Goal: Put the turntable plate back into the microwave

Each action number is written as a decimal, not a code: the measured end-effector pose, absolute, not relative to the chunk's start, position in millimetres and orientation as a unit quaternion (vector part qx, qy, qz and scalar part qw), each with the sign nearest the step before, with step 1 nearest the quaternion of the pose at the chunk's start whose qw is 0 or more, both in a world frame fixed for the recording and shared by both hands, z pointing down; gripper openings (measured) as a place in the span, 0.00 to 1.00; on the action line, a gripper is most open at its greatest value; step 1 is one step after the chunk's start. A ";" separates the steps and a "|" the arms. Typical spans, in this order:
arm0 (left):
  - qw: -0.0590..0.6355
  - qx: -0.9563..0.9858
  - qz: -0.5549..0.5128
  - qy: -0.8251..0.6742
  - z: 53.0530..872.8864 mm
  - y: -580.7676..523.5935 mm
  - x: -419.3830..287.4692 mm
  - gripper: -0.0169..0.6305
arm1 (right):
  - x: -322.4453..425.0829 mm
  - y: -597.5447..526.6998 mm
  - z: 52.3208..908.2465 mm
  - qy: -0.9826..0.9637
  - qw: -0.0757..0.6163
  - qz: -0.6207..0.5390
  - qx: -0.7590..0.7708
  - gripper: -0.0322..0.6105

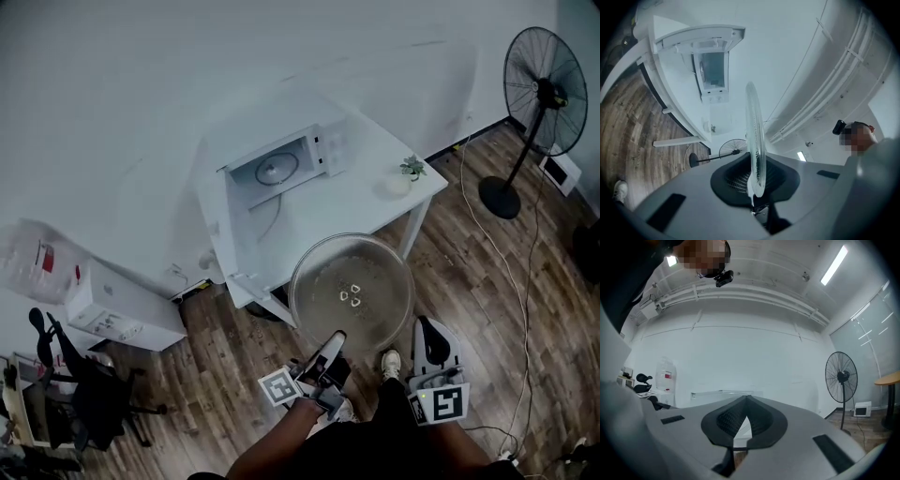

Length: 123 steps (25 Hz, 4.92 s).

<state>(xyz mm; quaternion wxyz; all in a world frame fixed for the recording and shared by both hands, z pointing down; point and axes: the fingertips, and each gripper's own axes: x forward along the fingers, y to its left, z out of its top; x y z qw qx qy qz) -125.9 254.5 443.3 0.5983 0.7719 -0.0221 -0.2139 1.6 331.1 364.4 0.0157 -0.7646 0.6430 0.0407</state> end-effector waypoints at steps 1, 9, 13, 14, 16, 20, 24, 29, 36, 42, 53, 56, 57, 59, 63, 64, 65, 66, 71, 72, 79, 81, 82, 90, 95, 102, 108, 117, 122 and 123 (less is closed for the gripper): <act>0.596 0.771 -0.220 -0.027 442.7 247.1 -121.3 0.09 | 6.8 320.9 365.3 0.649 0.014 0.041 -0.759 0.08; 0.585 0.762 -0.266 -0.078 442.8 189.8 -84.8 0.09 | 48.3 242.0 363.9 0.703 0.010 0.040 -0.710 0.08; 0.578 0.757 -0.285 -0.110 447.5 164.5 -67.7 0.09 | 69.6 207.5 363.2 0.731 0.011 0.041 -0.681 0.08; 0.576 0.755 -0.289 -0.120 449.1 158.7 -64.3 0.09 | 74.1 200.1 363.5 0.738 0.012 0.040 -0.674 0.08; 0.571 0.753 -0.297 -0.136 451.3 147.6 -57.3 0.09 | 82.7 187.0 364.8 0.750 0.014 0.037 -0.660 0.08; 0.564 0.745 -0.317 -0.163 453.5 129.7 -44.3 0.09 | 98.1 171.4 374.0 0.770 0.008 0.021 -0.637 0.08; 0.557 0.740 -0.331 -0.180 455.1 111.3 -34.3 0.09 | 108.7 149.4 379.2 0.785 -0.001 0.029 -0.619 0.08; 0.561 0.727 -0.345 -0.196 463.7 84.4 -25.5 0.09 | 108.7 116.0 378.5 0.801 -0.003 0.045 -0.598 0.08; 0.561 0.720 -0.349 -0.213 476.6 39.0 -22.1 0.09 | 107.6 68.2 382.0 0.813 -0.011 0.042 -0.580 0.08; 0.560 0.717 -0.347 -0.226 485.8 -4.8 -25.5 0.09 | 104.1 13.8 381.4 0.817 0.011 0.031 -0.576 0.08; 0.563 0.708 -0.353 -0.239 502.5 -88.8 -26.0 0.09 | 94.8 -69.1 397.8 0.828 -0.009 0.037 -0.560 0.08; 0.562 0.705 -0.357 -0.245 504.1 -107.6 -24.6 0.09 | 95.1 -90.1 400.3 0.832 -0.018 0.046 -0.552 0.08; 0.561 0.703 -0.360 -0.247 504.3 -113.3 -23.4 0.10 | 95.6 -97.5 399.9 0.835 -0.019 0.051 -0.547 0.08; 0.559 0.701 -0.362 -0.256 507.0 -122.2 -22.6 0.09 | 96.6 -110.6 394.7 0.841 -0.012 0.060 -0.538 0.08; 0.554 0.697 -0.357 -0.283 514.7 -139.0 -26.2 0.10 | 96.1 -136.4 388.3 0.854 0.001 0.038 -0.519 0.08; 0.551 0.696 -0.358 -0.288 516.8 -143.7 -26.3 0.10 | 98.5 -141.7 391.7 0.858 -0.007 0.038 -0.513 0.08; 0.549 0.696 -0.359 -0.292 519.2 -148.8 -26.4 0.10 | 101.1 -147.0 394.3 0.860 -0.013 0.040 -0.508 0.08; 0.548 0.694 -0.361 -0.295 521.4 -154.6 -26.2 0.10 | 103.6 -152.4 396.4 0.863 -0.016 0.043 -0.504 0.08; 0.555 0.676 -0.370 -0.312 534.1 -182.4 -25.9 0.10 | 102.6 -173.7 400.9 0.870 -0.013 0.035 -0.491 0.08; 0.557 0.672 -0.371 -0.315 536.9 -188.1 -26.6 0.10 | 98.5 -176.8 401.5 0.872 -0.011 0.028 -0.488 0.08; 0.559 0.664 -0.378 -0.322 547.1 -230.8 -26.5 0.10 | 83.0 -191.0 411.6 0.885 -0.013 0.001 -0.465 0.08; 0.563 0.659 -0.379 -0.323 549.3 -241.9 -26.7 0.10 | 85.0 -195.5 415.3 0.885 -0.019 -0.001 -0.465 0.08; 0.564 0.658 -0.378 -0.324 550.7 -247.6 -27.5 0.10 | 87.0 -198.6 416.3 0.884 -0.021 0.000 -0.468 0.08; 0.565 0.657 -0.373 -0.330 558.6 -292.6 -32.5 0.10 | 91.6 -220.6 419.2 0.882 -0.023 0.004 -0.470 0.08; 0.564 0.656 -0.376 -0.333 558.7 -320.2 -31.4 0.10 | 89.7 -224.4 429.9 0.886 -0.032 -0.005 -0.463 0.08; 0.575 0.636 -0.391 -0.335 559.6 -346.9 -19.0 0.10 | 90.5 -232.2 434.2 0.888 -0.031 -0.009 -0.459 0.08; 0.581 0.629 -0.391 -0.338 557.8 -362.4 -9.0 0.10 | 94.8 -233.8 434.8 0.886 -0.028 -0.013 -0.462 0.08; 0.590 0.618 -0.374 -0.360 563.4 -375.3 -5.4 0.14 | 97.1 -227.1 433.4 0.887 -0.026 -0.016 -0.461 0.08; 0.596 0.611 -0.358 -0.378 575.1 -374.6 -7.6 0.14 | 96.3 -223.6 428.7 0.888 -0.020 -0.021 -0.460 0.08; 0.596 0.611 -0.360 -0.378 573.7 -375.5 -7.1 0.14 | 95.6 -222.8 427.5 0.888 -0.019 -0.021 -0.459 0.08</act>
